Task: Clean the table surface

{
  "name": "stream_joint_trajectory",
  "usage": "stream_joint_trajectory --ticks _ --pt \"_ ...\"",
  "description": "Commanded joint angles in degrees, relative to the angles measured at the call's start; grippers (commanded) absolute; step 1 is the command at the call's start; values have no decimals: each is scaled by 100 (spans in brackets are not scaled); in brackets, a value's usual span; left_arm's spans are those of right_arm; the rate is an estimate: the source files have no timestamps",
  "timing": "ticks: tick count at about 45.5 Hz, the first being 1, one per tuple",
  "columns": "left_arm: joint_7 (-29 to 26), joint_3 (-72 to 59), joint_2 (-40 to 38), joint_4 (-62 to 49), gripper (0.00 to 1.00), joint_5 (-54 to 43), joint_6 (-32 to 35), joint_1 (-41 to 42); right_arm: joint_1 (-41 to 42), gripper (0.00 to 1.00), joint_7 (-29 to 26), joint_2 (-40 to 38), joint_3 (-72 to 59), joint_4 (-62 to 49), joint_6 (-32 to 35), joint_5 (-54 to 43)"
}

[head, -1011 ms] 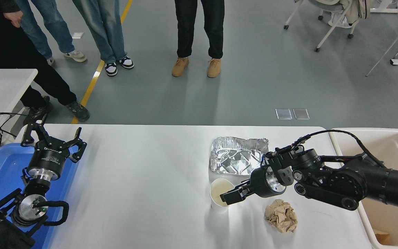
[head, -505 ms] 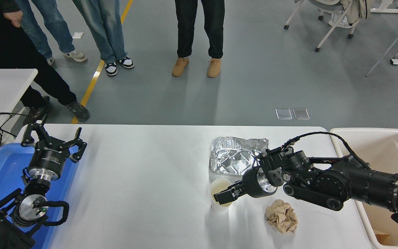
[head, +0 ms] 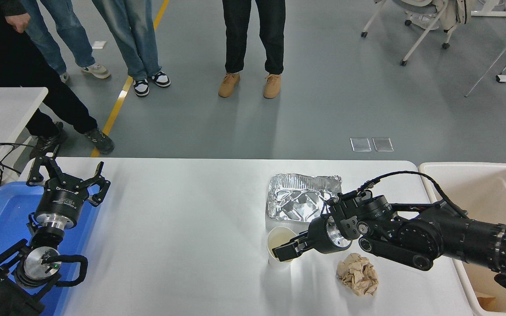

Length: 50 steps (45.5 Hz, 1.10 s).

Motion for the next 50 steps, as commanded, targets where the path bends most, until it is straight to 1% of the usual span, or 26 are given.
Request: stream_joint_trajectory --ticks 1,5,10,13,20,21,23,25,28,35,40,50 --pt "1 0 -4 0 99 0 0 0 -17 85 92 28 -38 -17 -60 -91" --pt "1 0 -4 0 99 0 0 0 -26 85 119 36 -46 -26 -95 -126" --pt "-8 0 5 0 99 0 0 0 -35 82 136 80 -64 -149 -174 -135" --pt "1 0 -4 0 99 0 0 0 -8 73 171 98 -187 -175 -253 -135" --pt "-8 0 -4 0 99 0 0 0 53 71 312 98 -363 -219 -437 -135" --pt "1 0 -4 0 99 0 0 0 62 69 321 98 -363 -228 -446 -135" --pt "1 0 5 0 99 0 0 0 88 61 382 115 -372 -237 -438 -126" --pt "1 0 -4 0 99 0 0 0 88 51 417 124 -380 -246 -420 -126" --pt "1 0 -4 0 99 0 0 0 106 39 418 124 -380 -281 -402 -126" --pt "1 0 -4 0 99 0 0 0 106 18 418 124 -407 -298 -402 -126" --pt "1 0 -4 0 99 0 0 0 123 0 426 124 -521 -334 -402 -126" --pt "1 0 -4 0 99 0 0 0 202 0 628 124 -547 -360 -402 -126"
